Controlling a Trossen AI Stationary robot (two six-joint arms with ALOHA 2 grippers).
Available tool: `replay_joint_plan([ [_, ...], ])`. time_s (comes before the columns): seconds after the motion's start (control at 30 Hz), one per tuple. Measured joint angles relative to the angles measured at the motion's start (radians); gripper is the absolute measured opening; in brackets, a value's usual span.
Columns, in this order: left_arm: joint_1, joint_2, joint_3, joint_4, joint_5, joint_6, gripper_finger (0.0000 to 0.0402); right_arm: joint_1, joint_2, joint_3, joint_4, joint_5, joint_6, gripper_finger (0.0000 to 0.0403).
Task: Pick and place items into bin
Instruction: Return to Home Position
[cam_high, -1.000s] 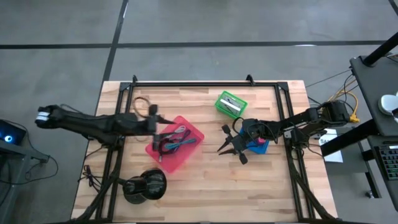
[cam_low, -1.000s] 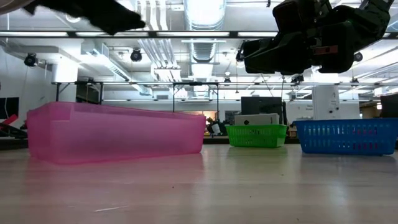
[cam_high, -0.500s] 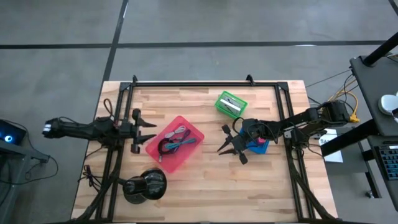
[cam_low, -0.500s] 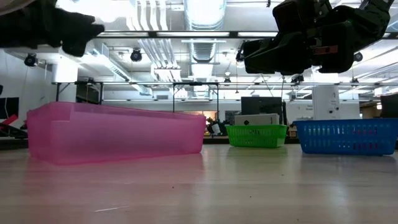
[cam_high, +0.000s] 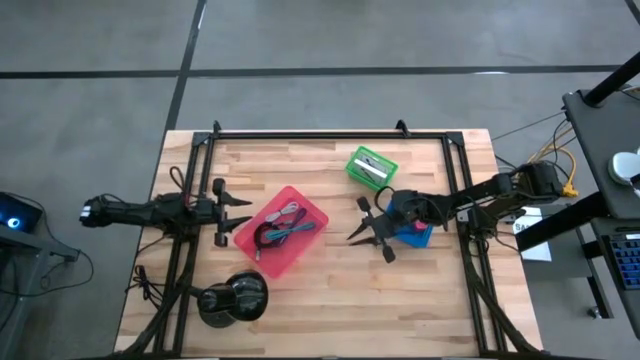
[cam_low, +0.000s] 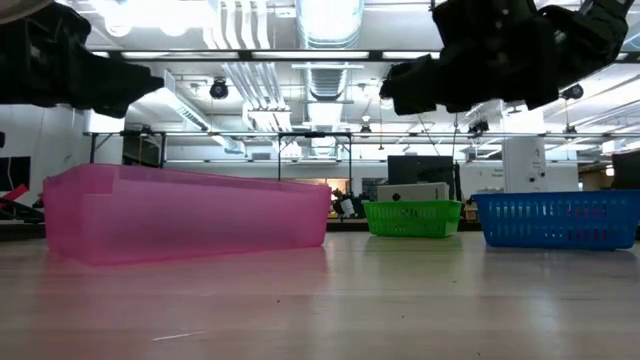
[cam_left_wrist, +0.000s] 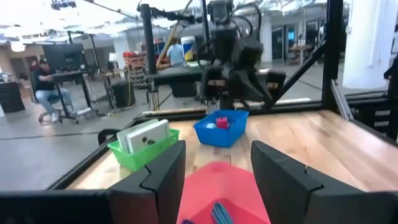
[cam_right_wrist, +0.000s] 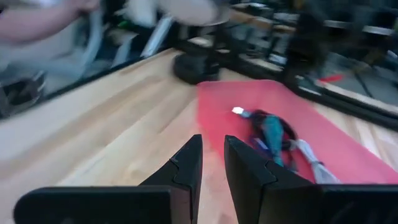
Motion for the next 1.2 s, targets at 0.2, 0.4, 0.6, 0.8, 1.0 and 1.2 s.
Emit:
replay_joint_plan([
  [0.2,0.0,0.0,-0.001,-0.01,-0.001,0.0,0.0166,-0.001,-0.044,-0.046,0.013,0.065,0.136,0.0056],
  [0.4,0.0,0.008,-0.001,-0.013,-0.001,0.0,0.0166,0.0,-0.243,-0.174,0.02,0.128,0.195,0.0056],
  [0.6,0.0,0.014,-0.002,-0.015,-0.001,0.0,0.0166,0.0,-0.571,-0.354,0.002,0.383,0.224,0.0056],
  [0.8,0.0,0.008,-0.002,-0.016,-0.001,0.0,0.0166,0.0,-0.894,-0.487,-0.154,0.421,0.272,0.0056],
  [1.0,0.0,0.007,-0.003,-0.017,-0.001,-0.001,0.0166,0.0,-1.2,-0.492,-0.463,0.418,0.274,0.0056],
  [1.2,0.0,0.01,-0.003,-0.019,-0.001,-0.002,0.0166,0.0,-1.454,-0.49,-0.69,0.382,0.288,0.0053],
])
